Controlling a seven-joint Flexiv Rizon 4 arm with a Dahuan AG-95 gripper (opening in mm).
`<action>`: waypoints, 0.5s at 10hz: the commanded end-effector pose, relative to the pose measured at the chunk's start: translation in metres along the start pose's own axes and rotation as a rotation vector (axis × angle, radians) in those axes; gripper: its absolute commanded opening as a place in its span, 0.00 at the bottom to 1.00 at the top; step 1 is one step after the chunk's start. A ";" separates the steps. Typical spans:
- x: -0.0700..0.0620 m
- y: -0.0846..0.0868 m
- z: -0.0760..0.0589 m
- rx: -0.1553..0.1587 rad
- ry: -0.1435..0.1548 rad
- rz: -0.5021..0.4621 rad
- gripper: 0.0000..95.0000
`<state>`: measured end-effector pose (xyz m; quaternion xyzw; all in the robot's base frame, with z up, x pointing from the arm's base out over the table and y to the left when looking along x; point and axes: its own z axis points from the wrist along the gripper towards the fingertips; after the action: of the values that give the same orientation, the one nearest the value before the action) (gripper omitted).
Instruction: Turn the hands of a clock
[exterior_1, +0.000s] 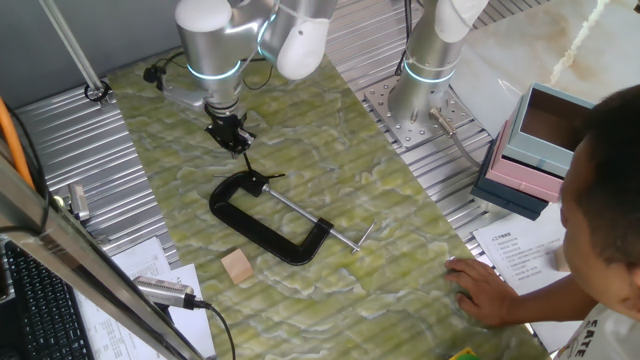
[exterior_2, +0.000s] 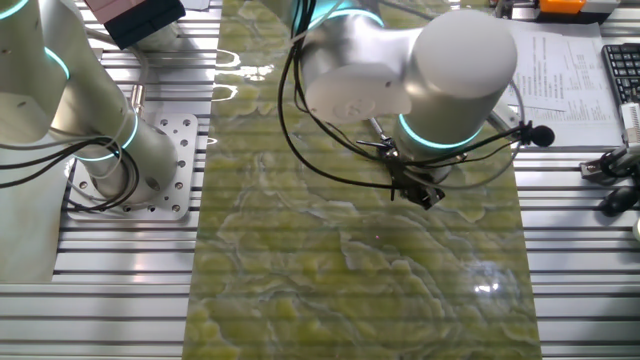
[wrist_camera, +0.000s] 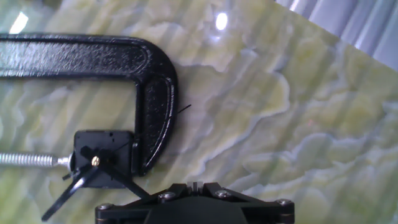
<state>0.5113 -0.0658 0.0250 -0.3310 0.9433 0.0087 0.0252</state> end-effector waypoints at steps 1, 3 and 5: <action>0.001 0.002 0.003 -0.022 -0.014 -0.046 0.00; 0.002 0.004 0.005 -0.034 -0.023 -0.069 0.00; 0.002 0.007 0.007 -0.047 -0.021 -0.074 0.00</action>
<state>0.5062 -0.0615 0.0190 -0.3676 0.9289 0.0345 0.0281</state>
